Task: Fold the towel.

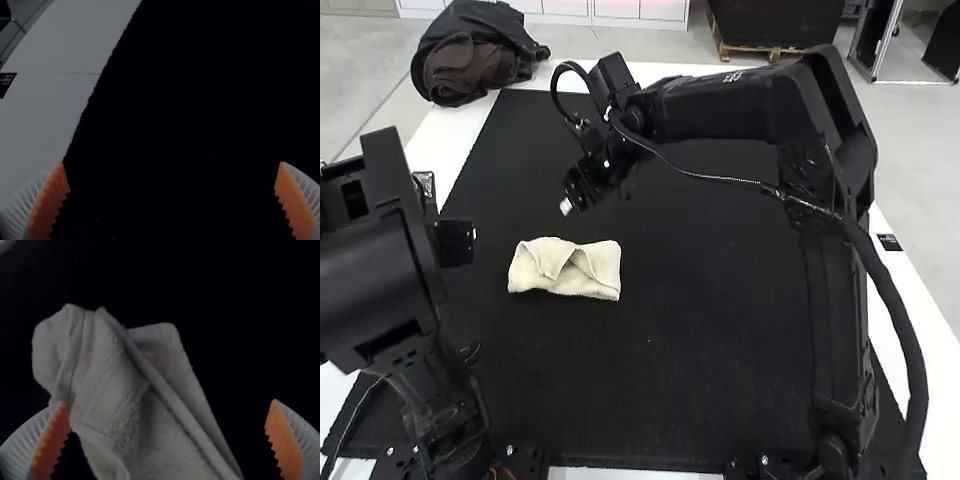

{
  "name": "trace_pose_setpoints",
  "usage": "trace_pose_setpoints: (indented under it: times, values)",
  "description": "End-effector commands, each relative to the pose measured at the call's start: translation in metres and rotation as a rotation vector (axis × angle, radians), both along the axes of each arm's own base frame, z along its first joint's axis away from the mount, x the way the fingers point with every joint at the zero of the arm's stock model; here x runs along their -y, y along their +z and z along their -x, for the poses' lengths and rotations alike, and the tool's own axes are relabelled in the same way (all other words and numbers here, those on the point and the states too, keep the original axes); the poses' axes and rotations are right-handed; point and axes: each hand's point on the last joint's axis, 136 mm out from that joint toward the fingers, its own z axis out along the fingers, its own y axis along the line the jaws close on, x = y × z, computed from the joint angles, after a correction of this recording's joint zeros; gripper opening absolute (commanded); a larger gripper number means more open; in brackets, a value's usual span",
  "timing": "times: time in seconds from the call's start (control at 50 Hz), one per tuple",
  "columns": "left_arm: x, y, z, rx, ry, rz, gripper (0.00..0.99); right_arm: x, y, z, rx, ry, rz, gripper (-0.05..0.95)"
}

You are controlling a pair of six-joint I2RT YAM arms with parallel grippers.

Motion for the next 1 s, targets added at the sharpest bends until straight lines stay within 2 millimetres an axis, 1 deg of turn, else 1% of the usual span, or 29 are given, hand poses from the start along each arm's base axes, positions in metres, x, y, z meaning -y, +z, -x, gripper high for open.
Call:
trace_pose_setpoints:
  times: [0.0,0.04,0.18,0.32,0.42,0.6,0.7,0.8,0.98]
  values:
    - [-0.002,0.012,-0.004,0.028,-0.011,-0.024,0.966,0.013,0.001,0.008,0.062,0.102,0.084,0.89]
    - [-0.002,0.013,-0.004,0.028,-0.011,-0.024,0.966,0.016,-0.004,0.014,0.052,0.127,0.112,0.89]
    - [-0.002,0.012,-0.004,0.025,-0.01,-0.023,0.966,0.024,-0.016,0.026,0.032,0.184,0.17,0.89]
    - [-0.001,0.011,-0.003,0.022,-0.01,-0.02,0.966,0.022,-0.022,0.034,0.039,0.218,0.182,0.89]
    - [-0.001,0.011,-0.003,0.02,-0.009,-0.02,0.966,0.021,-0.031,0.043,0.04,0.252,0.201,0.89]
    - [-0.001,0.011,-0.003,0.02,-0.01,-0.02,0.966,0.012,-0.04,0.055,0.063,0.282,0.191,0.89]
    - [-0.001,0.01,-0.003,0.02,-0.009,-0.02,0.966,0.005,-0.042,0.056,0.097,0.291,0.185,0.89]
    - [-0.001,0.01,-0.003,0.02,-0.009,-0.017,0.966,0.001,-0.042,0.052,0.135,0.297,0.177,0.89]
    - [-0.002,0.01,-0.002,0.021,-0.006,-0.014,0.966,0.001,-0.042,0.038,0.231,0.285,0.196,0.89]
